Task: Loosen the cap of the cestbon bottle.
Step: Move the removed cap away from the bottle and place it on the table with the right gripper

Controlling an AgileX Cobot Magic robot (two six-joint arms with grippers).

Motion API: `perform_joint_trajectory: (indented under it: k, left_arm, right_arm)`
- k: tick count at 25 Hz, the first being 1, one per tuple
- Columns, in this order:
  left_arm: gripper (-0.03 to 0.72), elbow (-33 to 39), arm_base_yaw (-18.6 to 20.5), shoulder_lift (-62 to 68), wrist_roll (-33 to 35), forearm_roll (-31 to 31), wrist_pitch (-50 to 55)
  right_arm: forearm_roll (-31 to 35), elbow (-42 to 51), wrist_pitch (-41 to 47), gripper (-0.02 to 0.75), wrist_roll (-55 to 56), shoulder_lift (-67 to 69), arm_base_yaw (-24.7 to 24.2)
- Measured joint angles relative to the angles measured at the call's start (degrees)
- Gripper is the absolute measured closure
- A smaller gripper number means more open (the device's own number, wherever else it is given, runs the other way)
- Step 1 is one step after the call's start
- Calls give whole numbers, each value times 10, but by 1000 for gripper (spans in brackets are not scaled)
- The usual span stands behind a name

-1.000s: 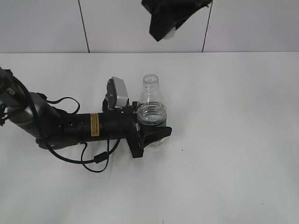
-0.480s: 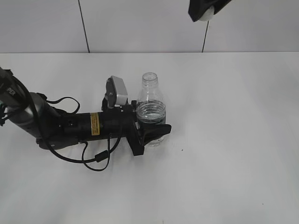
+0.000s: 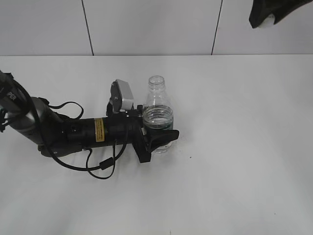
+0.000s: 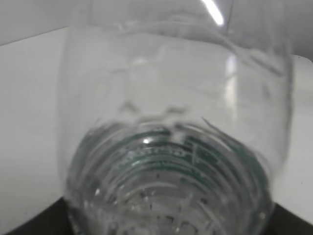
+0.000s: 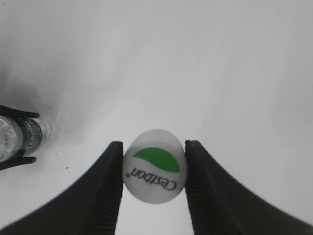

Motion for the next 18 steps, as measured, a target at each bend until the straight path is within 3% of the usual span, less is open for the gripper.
perform_joint_trajectory:
  k: [10, 18]
  left_arm:
    - [288, 0, 0, 0, 0, -1, 0]
    - [288, 0, 0, 0, 0, -1, 0]
  right_arm:
    - [42, 156, -5, 443, -28, -1, -62]
    - [47, 253, -123, 443, -37, -1, -79]
